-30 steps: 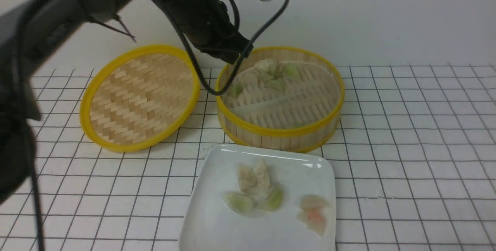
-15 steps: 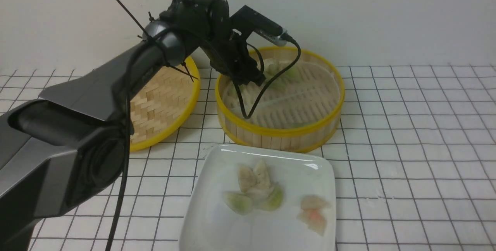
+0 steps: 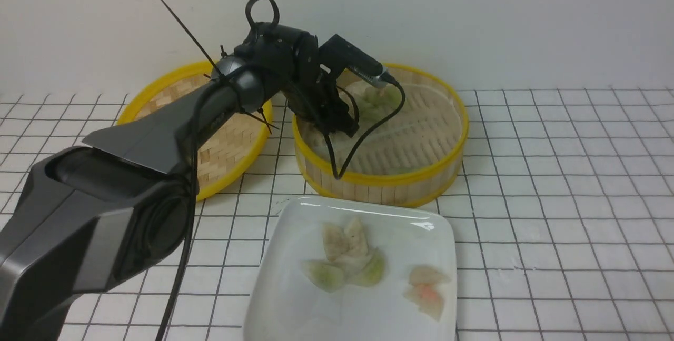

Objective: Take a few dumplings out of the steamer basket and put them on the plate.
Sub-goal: Use the left arm to grab a dumpling from the steamer

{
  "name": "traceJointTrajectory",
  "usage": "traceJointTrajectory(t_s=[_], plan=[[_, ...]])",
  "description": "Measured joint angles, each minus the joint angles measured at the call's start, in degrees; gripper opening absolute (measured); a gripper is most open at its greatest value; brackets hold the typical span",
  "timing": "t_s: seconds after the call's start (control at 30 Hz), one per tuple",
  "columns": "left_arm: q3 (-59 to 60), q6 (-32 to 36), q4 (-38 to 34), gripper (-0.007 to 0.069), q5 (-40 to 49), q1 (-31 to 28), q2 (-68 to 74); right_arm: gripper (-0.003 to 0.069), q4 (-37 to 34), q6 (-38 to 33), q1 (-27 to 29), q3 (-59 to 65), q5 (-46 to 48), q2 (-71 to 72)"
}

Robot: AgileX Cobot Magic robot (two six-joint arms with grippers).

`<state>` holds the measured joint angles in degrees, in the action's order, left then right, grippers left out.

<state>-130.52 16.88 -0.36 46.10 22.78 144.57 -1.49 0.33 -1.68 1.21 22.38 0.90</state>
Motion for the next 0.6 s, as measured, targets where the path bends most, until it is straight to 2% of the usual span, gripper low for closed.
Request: traceJointTrajectory(t_s=[0.13,0.2,0.27,0.43,0.6], plan=[[-0.1,-0.3,0.4,0.0266,0.2,0.1,0.1,-0.0014,0.0,0.0,0.0,0.0,0.0,0.0],[-0.2,-0.3,0.4,0.0183,0.6,0.1,0.0,-0.0014,0.0,0.0,0.0,0.0,0.0,0.0],[-0.4,-0.3,0.4,0.0146,1.1,0.2,0.0,-0.0014,0.0,0.0,0.0,0.0,0.0,0.0],[-1.2,-1.0,0.4,0.0143,4.0,0.4,-0.3,-0.0014,0.0,0.0,0.0,0.0,0.0,0.0],[-3.1,-1.8,0.4,0.0141,11.4,0.9,-4.1,-0.0014,0.0,0.0,0.0,0.0,0.0,0.0]])
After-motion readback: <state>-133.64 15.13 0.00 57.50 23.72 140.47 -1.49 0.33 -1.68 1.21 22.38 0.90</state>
